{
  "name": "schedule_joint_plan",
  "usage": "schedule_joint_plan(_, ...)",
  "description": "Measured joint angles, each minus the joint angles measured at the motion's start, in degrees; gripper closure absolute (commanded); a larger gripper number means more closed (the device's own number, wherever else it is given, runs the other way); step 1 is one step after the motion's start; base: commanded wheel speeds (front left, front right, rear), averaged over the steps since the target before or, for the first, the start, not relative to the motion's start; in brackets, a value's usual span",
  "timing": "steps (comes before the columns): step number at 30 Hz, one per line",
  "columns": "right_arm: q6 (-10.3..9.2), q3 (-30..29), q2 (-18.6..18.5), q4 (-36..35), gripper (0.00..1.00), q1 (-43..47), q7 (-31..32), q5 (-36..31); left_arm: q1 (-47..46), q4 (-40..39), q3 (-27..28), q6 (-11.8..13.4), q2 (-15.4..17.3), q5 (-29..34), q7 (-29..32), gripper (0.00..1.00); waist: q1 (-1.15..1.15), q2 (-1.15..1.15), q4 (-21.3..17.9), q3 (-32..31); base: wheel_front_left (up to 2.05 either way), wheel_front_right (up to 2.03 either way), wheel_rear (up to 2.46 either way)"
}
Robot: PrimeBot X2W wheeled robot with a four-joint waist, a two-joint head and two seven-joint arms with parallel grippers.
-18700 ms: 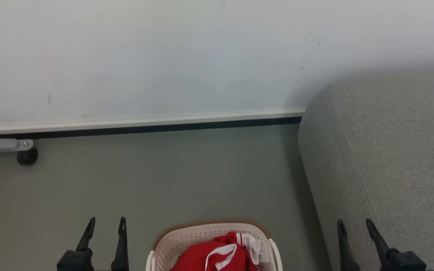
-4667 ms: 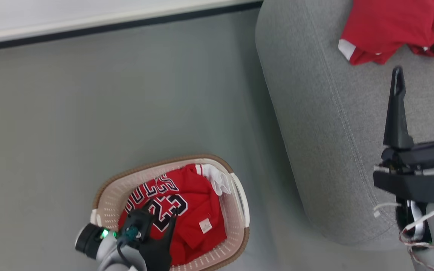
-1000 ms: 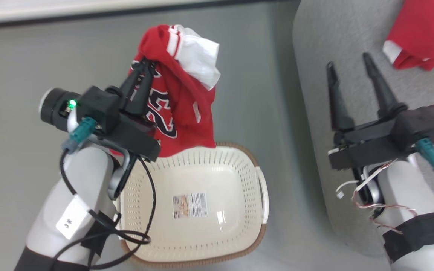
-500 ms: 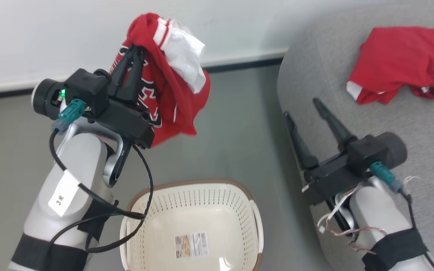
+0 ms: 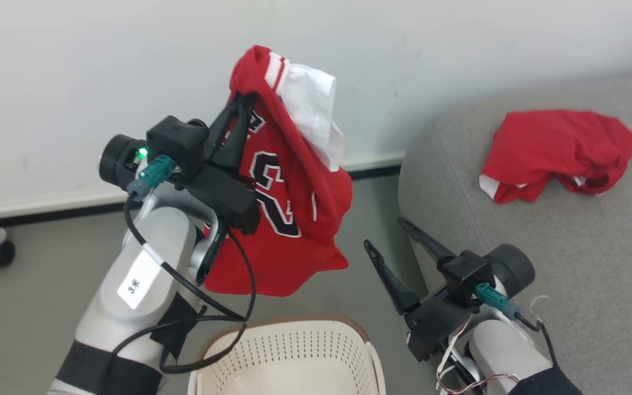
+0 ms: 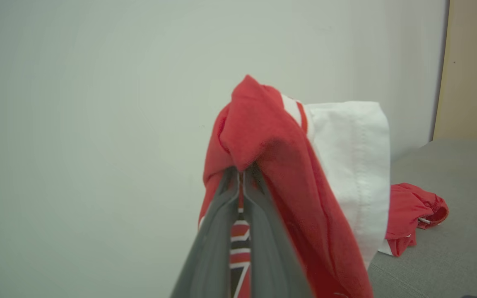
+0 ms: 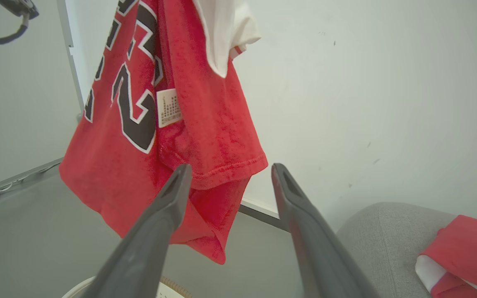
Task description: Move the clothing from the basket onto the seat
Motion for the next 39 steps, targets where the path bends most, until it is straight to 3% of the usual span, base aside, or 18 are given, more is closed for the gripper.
schedule_joint_plan(10,0.48,3.4,1.0,4.1,0.0,-1.3,0.0,0.4,1.9,-2.9,-3.4,0.0,-0.9,-0.7,0.0,1.0,0.01,0.0,3.0,-4.9,0.0,0.0,0.0)
schedule_joint_plan(20,0.49,7.1,2.1,9.0,0.0,-5.5,0.0,0.6,3.2,-6.2,-6.0,0.0,-1.1,-2.6,0.6,1.0,0.01,0.01,5.9,-5.7,0.0,0.0,0.0)
schedule_joint_plan(29,0.57,13.0,2.4,9.1,0.0,-6.2,0.0,3.2,4.2,-7.9,-7.0,0.1,-1.1,-3.5,1.3,1.0,0.01,0.01,7.4,-5.6,0.0,0.0,0.0)
schedule_joint_plan(39,0.57,12.7,2.4,11.3,0.0,-9.5,0.0,4.1,5.3,-10.9,-8.2,0.6,-1.1,-4.0,1.9,1.0,0.01,0.01,7.5,-5.5,0.0,0.0,0.0)
